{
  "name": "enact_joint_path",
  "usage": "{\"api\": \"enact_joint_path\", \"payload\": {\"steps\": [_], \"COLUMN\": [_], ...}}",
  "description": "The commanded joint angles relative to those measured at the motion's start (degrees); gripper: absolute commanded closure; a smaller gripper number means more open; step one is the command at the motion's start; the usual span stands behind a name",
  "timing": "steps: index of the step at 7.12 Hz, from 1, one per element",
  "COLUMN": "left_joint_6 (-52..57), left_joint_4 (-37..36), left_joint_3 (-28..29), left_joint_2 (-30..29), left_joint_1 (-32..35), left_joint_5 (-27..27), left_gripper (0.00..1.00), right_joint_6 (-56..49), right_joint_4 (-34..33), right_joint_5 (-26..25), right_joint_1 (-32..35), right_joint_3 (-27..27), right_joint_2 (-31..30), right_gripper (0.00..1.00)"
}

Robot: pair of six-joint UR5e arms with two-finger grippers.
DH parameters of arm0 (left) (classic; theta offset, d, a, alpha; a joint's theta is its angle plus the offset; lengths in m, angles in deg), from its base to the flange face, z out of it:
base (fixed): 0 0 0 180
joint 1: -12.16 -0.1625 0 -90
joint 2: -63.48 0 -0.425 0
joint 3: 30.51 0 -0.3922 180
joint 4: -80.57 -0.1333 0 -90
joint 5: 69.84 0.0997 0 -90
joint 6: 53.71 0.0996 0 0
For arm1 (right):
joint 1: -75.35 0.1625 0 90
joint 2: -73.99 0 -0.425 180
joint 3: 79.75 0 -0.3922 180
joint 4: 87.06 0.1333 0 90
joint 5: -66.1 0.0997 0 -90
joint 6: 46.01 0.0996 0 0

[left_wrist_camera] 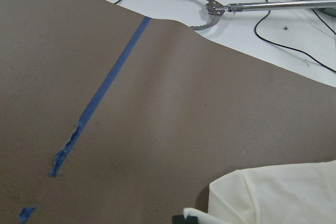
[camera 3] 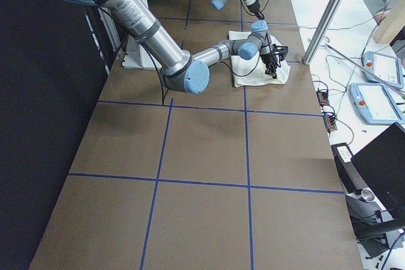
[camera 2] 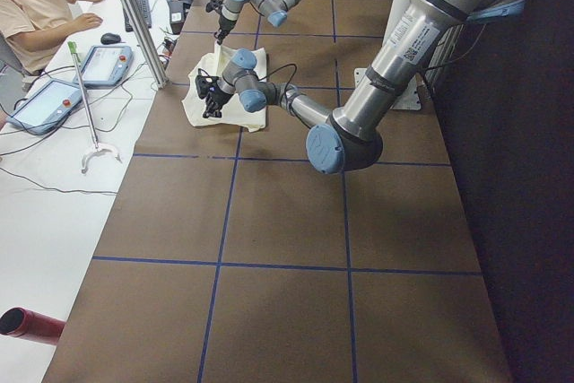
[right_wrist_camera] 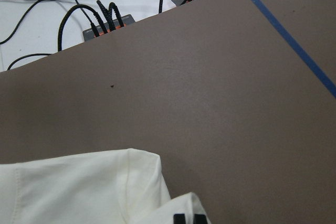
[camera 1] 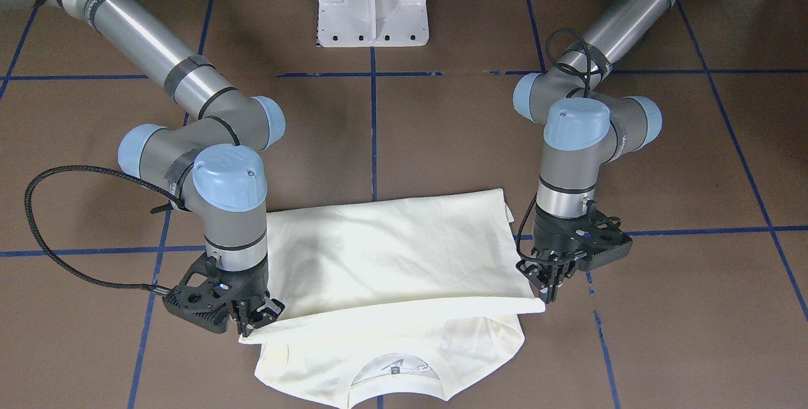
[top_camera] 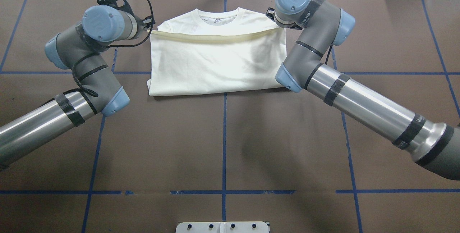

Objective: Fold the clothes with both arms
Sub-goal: 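Release the hem and move both grippers back from the folded shirt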

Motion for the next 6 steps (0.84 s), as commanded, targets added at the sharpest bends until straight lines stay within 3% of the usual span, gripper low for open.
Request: {"api": "enact_joint_path", "payload": {"steps": [1,2,3,4,6], "left_joint_6": [0.0,0.2,0.2,0.2,-0.2], "left_joint_4": [1.9,5.6,8.1,8.3,7.7], "left_joint_3": [-0.4,-0.5,-0.8,-1.6,-3.1], "left_joint_2": [0.2,0.7,0.9,0.9,1.2], "left_joint_1": [0.1,0.7,1.7,1.7,1.5], "left_joint_5": [0.0,0.0,-0.1,-0.2,-0.3], "left_gripper": [0.59,0.59,0.59,0.58,0.54], "right_joint_6": [0.2,0.3,0.6,0.9,5.0], "right_joint_4": [0.0,0.4,0.3,0.2,0.2], "right_joint_5": [-1.3,-1.2,-0.4,2.2,5.3], "right_joint_1": [-1.7,-1.5,-1.2,-1.3,-5.6], "right_joint_3": [0.0,-1.0,-11.9,-20.9,-34.9], "right_joint_2": [0.3,-0.2,-8.3,-14.7,-27.6], "right_gripper": [0.59,0.54,0.54,0.46,0.34]}}
